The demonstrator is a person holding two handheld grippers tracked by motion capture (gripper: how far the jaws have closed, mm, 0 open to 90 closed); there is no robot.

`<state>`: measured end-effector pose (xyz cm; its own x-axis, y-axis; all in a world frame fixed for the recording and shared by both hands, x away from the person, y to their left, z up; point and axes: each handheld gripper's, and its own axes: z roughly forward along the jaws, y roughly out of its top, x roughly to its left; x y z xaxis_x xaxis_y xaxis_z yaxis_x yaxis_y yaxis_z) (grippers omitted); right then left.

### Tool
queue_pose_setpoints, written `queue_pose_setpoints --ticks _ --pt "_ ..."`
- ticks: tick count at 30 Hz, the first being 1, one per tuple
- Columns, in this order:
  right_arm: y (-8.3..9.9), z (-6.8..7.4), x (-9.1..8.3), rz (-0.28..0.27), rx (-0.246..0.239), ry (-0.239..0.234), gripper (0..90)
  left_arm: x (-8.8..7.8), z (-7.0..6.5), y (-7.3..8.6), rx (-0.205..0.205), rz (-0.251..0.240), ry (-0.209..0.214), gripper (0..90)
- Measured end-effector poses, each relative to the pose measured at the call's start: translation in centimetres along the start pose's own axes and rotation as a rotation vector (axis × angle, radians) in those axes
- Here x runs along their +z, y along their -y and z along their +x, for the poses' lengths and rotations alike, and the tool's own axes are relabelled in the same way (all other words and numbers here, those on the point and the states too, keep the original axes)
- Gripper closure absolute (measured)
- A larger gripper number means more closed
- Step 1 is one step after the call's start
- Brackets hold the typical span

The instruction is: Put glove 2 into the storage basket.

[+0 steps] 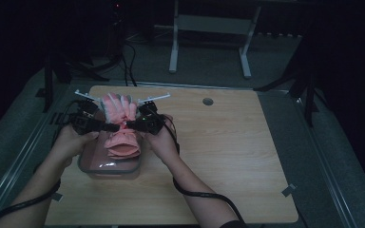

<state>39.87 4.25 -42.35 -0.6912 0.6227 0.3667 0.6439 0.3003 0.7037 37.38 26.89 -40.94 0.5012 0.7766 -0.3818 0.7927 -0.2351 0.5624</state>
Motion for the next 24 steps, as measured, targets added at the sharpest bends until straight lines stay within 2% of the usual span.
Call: queue_pose_setpoints --ticks 6,10,14,20,24 --pt "0.8 -0.2 2.2 0.014 0.015 -0.004 76.4 1.1 1.7 1.1 -0.015 0.015 0.002 65.7" --pt "1.3 -0.3 3.3 0.038 0.014 0.026 76.4 2.1 2.7 1.6 -0.028 0.023 0.013 65.7" --pt "1.9 -0.8 4.3 0.065 0.024 0.029 76.4 3.1 3.4 2.3 -0.045 0.037 0.028 65.7" --pt "2.7 -1.0 5.1 0.112 -0.011 0.049 75.6 4.2 4.0 3.3 -0.070 0.044 0.046 65.6" --pt "3.0 -1.0 5.3 0.130 -0.026 0.068 74.9 4.7 4.2 3.6 -0.070 0.053 0.051 65.6"
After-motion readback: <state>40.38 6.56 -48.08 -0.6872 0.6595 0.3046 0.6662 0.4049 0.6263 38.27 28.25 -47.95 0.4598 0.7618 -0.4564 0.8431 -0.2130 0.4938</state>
